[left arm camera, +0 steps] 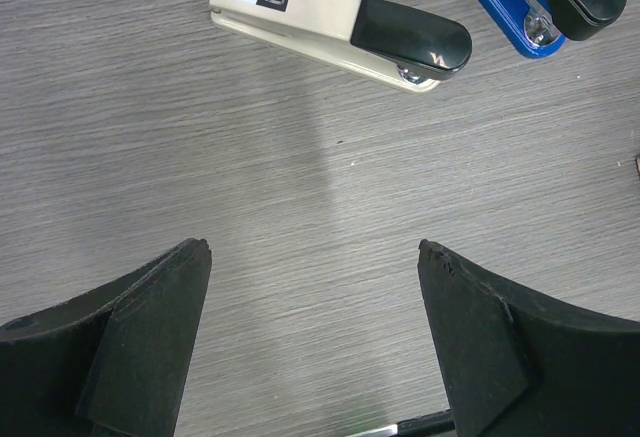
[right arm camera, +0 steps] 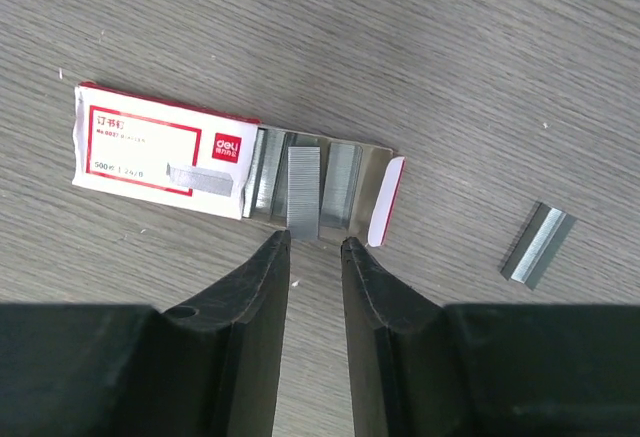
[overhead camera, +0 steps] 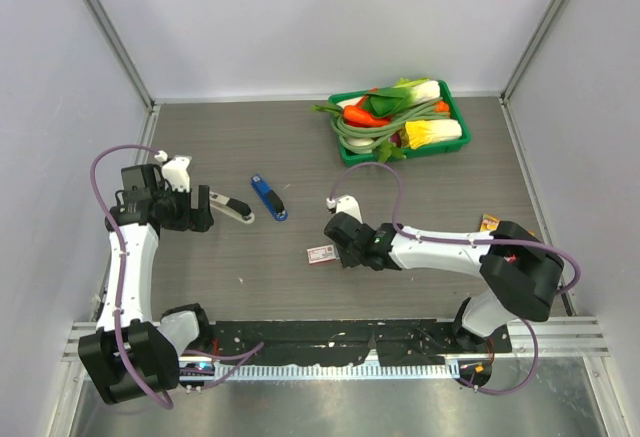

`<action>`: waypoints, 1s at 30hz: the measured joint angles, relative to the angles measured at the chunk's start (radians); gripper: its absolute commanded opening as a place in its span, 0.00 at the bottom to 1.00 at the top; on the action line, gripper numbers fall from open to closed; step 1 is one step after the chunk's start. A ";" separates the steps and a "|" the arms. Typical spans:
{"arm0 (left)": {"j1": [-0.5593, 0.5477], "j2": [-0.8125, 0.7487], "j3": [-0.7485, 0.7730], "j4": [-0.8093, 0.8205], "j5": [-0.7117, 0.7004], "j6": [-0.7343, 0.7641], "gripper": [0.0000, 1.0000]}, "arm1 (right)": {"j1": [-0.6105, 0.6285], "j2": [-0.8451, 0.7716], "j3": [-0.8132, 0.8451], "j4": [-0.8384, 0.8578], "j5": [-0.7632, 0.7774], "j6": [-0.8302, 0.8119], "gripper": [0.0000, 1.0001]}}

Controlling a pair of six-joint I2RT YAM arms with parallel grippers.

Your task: Unload the staples from the stapler

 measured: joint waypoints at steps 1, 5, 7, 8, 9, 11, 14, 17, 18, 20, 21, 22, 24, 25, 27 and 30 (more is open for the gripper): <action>0.000 -0.001 0.000 0.000 0.000 0.000 0.89 | 0.000 0.004 0.002 0.001 0.000 0.000 0.33; 0.000 -0.004 -0.002 0.000 0.000 0.001 0.89 | 0.000 0.033 0.016 0.008 -0.001 -0.005 0.33; 0.000 -0.005 -0.002 0.000 0.000 0.003 0.89 | 0.000 0.049 0.021 0.010 0.000 -0.008 0.33; 0.000 -0.005 -0.002 0.000 0.000 0.003 0.89 | 0.000 0.055 0.023 0.010 0.000 -0.010 0.33; 0.000 -0.005 -0.002 0.000 0.000 0.006 0.89 | 0.000 0.060 0.024 0.010 0.000 -0.011 0.32; 0.000 -0.005 -0.002 0.000 0.000 0.010 0.89 | 0.000 0.064 0.026 0.010 0.000 -0.015 0.32; 0.000 -0.005 -0.002 0.000 0.000 0.013 0.89 | 0.000 0.066 0.034 0.009 -0.001 -0.021 0.32; 0.000 -0.005 -0.002 0.000 0.000 0.014 0.89 | 0.000 0.064 0.044 0.008 0.000 -0.027 0.32; 0.000 -0.005 -0.002 0.000 0.000 0.014 0.89 | 0.000 0.060 0.047 0.004 0.001 -0.029 0.31; 0.000 -0.005 -0.002 0.000 0.000 0.016 0.89 | 0.000 0.046 0.051 -0.008 0.004 -0.036 0.31; 0.000 -0.005 -0.002 0.000 0.000 0.016 0.89 | 0.000 0.038 0.055 -0.013 0.006 -0.040 0.31; 0.000 -0.005 -0.002 0.000 0.000 0.016 0.89 | 0.000 0.029 0.058 -0.018 0.010 -0.045 0.31; 0.000 -0.005 -0.002 0.000 0.000 0.017 0.89 | 0.000 0.015 0.068 -0.025 0.017 -0.053 0.29; 0.000 -0.005 -0.002 0.000 0.000 0.017 0.89 | 0.000 0.011 0.072 -0.026 0.021 -0.056 0.29; 0.000 -0.006 -0.002 0.000 0.000 0.017 0.89 | 0.000 0.010 0.074 -0.026 0.026 -0.060 0.28; 0.000 -0.009 -0.002 0.000 -0.001 0.018 0.89 | 0.000 0.010 0.071 -0.031 0.026 -0.064 0.28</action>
